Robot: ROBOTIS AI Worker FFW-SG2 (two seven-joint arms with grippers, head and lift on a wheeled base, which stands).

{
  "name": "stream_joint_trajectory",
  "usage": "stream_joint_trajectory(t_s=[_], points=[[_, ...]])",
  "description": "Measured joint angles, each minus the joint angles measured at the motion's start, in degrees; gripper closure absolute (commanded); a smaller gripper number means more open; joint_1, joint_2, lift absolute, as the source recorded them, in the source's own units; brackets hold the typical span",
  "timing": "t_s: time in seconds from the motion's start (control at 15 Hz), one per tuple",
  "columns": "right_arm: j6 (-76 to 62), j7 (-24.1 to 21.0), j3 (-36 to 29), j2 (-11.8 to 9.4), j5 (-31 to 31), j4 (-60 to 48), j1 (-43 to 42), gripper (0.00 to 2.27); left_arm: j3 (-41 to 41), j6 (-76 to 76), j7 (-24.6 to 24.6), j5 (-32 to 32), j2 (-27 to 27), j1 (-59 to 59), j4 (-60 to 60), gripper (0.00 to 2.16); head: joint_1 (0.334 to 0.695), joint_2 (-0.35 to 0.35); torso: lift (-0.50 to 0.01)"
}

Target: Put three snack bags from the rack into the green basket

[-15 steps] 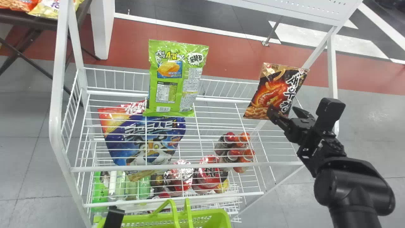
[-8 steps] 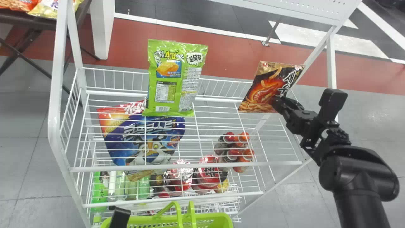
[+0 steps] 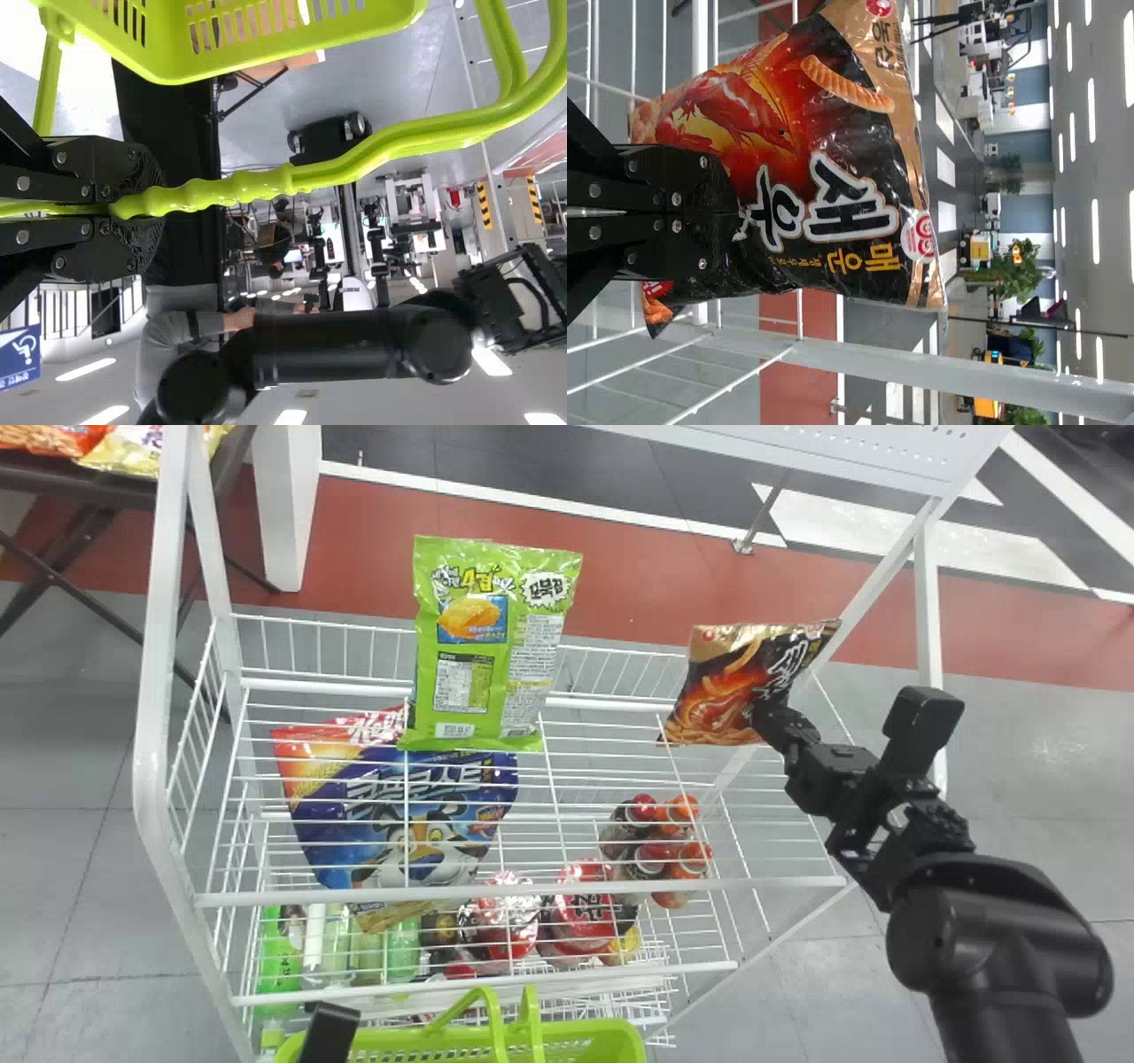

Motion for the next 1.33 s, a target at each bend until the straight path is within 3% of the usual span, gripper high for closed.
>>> stream_joint_trajectory(t_s=[0.4, 0.67, 1.33], points=[[1.39, 1.40, -4.04, 0.92, -6.32, -8.36, 5.83, 2.24, 0.35, 0.00, -0.31, 0.21, 0.00, -0.99, 0.77, 1.33, 0.695, -0.350, 0.000], [9.37, 5.10, -10.52, 3.64, -13.52, -18.22, 11.14, 2.24, 0.84, -0.19, -0.45, 0.41, 0.00, -1.15, 1.06, 1.33, 0.695, -0.350, 0.000], [58.83, 13.21, -27.01, 8.14, -24.92, -39.59, 19.08, 2.24, 2.38, -3.00, -0.29, 0.62, 0.00, -0.44, 0.97, 1.33, 0.695, -0.350, 0.000]])
